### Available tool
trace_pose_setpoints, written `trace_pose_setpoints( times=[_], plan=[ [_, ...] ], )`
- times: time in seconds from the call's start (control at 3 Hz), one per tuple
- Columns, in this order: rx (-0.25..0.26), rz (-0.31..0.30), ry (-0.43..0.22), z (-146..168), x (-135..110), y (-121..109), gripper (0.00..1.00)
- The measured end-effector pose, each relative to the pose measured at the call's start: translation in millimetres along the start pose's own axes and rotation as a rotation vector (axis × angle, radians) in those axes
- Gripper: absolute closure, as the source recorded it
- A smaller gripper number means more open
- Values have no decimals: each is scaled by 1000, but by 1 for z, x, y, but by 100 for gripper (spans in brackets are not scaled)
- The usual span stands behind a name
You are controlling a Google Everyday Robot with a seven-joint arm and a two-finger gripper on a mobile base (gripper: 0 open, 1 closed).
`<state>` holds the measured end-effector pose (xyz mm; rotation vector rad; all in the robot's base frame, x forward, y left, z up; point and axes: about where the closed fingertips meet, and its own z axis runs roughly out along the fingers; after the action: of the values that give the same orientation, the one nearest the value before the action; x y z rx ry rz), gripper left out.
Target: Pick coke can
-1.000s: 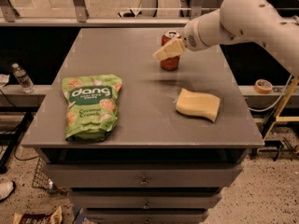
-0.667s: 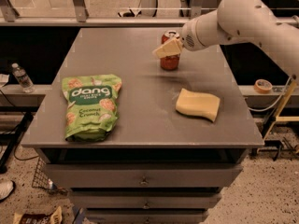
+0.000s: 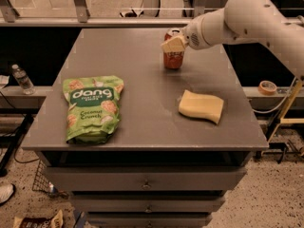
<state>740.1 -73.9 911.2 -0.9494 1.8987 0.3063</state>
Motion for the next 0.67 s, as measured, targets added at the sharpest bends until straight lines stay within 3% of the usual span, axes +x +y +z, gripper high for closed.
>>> trace_pose_setpoints(
  times=[0.33, 0.67],
  plan=[
    [1, -30, -60, -16, -16, 0, 87],
    [2, -72, -130, -38, -36, 3, 100]
  ],
)
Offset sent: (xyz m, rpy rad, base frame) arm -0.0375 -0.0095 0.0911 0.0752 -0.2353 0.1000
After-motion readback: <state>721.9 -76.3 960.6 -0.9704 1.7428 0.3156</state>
